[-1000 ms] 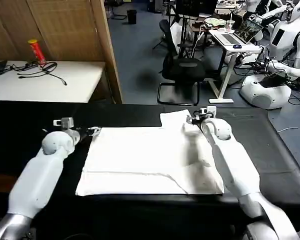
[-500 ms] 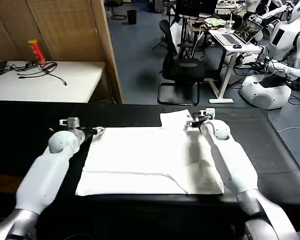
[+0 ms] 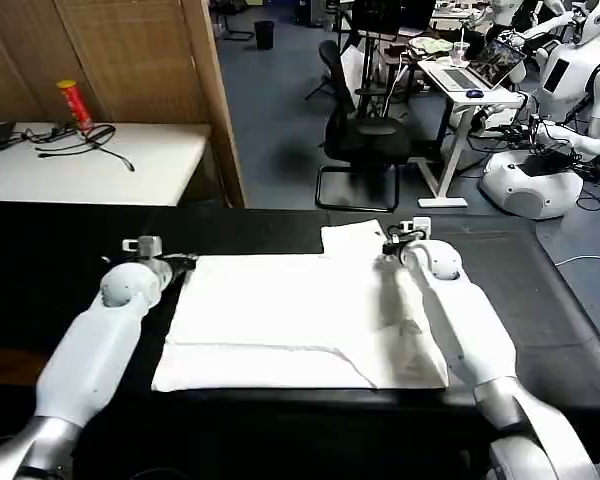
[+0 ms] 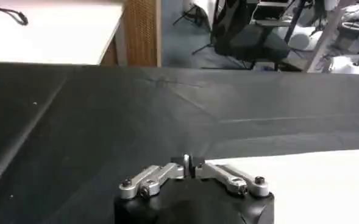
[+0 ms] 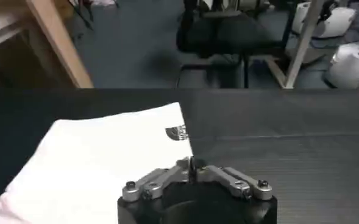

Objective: Fold and organize the clothes.

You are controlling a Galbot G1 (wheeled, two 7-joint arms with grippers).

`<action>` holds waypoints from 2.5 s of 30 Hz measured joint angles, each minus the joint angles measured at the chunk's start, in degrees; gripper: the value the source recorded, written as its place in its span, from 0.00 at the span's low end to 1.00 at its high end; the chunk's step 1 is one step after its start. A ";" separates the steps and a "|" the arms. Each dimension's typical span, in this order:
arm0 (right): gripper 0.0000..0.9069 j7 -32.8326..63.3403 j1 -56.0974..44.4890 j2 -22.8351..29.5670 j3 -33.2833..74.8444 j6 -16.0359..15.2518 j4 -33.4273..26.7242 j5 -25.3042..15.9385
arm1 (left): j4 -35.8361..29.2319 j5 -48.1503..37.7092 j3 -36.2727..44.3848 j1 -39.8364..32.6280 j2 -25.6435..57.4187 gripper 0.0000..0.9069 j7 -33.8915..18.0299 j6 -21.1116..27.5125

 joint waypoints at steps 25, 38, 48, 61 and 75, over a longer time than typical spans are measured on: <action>0.02 1.19 -8.76 -8.50 1.45 -1.52 20.36 2.66 | -19.52 -7.39 -2.42 7.92 9.60 0.00 -2.54 1.95; 0.02 4.03 -20.28 -14.87 4.51 -5.38 36.72 4.27 | -34.73 -9.13 -8.78 20.59 17.27 0.00 -3.46 2.53; 0.02 5.72 -31.65 -18.93 8.13 -7.24 49.88 3.53 | -43.58 -6.54 -13.91 29.99 18.58 0.00 -3.66 2.96; 0.02 5.01 -44.88 -19.80 11.48 -7.25 56.80 0.55 | -52.12 0.29 -19.27 44.28 16.12 0.00 -3.68 3.51; 0.02 4.86 -51.66 -18.56 12.80 -7.24 57.96 -0.73 | -52.68 4.55 -20.65 50.74 14.72 0.00 -2.97 2.89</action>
